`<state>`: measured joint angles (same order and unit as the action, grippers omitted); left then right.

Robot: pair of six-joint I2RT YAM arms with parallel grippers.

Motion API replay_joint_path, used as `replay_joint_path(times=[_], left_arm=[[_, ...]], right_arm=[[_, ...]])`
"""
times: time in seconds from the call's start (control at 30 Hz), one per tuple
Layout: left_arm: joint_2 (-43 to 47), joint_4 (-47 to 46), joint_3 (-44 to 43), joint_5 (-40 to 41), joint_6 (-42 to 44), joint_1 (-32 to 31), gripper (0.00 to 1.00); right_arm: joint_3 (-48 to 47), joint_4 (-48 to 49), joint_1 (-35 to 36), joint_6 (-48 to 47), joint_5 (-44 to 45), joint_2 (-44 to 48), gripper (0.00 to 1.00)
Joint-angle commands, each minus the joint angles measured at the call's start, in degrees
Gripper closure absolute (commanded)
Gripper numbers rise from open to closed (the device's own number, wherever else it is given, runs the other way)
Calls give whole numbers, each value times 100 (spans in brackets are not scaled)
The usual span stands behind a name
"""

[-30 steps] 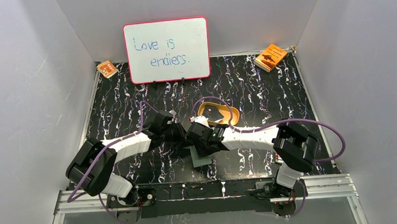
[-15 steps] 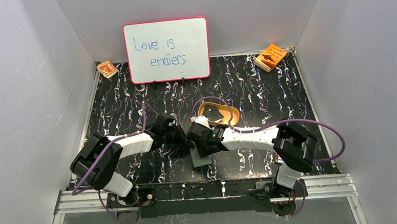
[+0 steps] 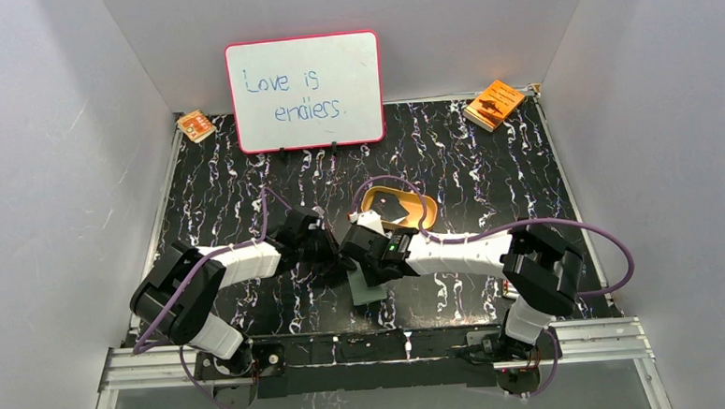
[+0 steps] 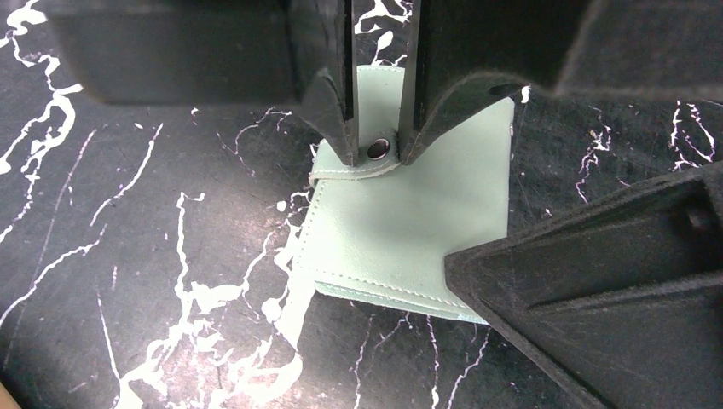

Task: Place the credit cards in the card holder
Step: Open the card holder at the center of the board.

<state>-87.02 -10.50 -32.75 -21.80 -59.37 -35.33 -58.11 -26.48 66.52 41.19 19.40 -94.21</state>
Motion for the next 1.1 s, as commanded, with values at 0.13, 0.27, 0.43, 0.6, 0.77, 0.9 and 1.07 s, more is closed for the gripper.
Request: replay_joint_path(times=[0.13,0.27,0.43,0.6,0.77,0.9,1.07], left_arm=[[-289,653,58,379,272,-79,100],[-311,655,67,390,280,-79,100],[-262,672,67,389,300,-83,100],[-154,708,-18,321,340,-86,100],[-2,895,-263,247,436,-86,100],[196,1019,-481,192,489,-88,80],[671,1344,-610,199,476,-88,38]], right_arm=[[22,-314,24,230,292,316,89],[52,-360,25,285,321,387,97],[205,-446,21,516,461,651,100],[681,-476,-95,857,541,1111,100],[1161,-420,-293,1086,373,1608,100],[1389,-235,-408,931,178,1967,100],[1426,66,-430,579,-104,2195,100]])
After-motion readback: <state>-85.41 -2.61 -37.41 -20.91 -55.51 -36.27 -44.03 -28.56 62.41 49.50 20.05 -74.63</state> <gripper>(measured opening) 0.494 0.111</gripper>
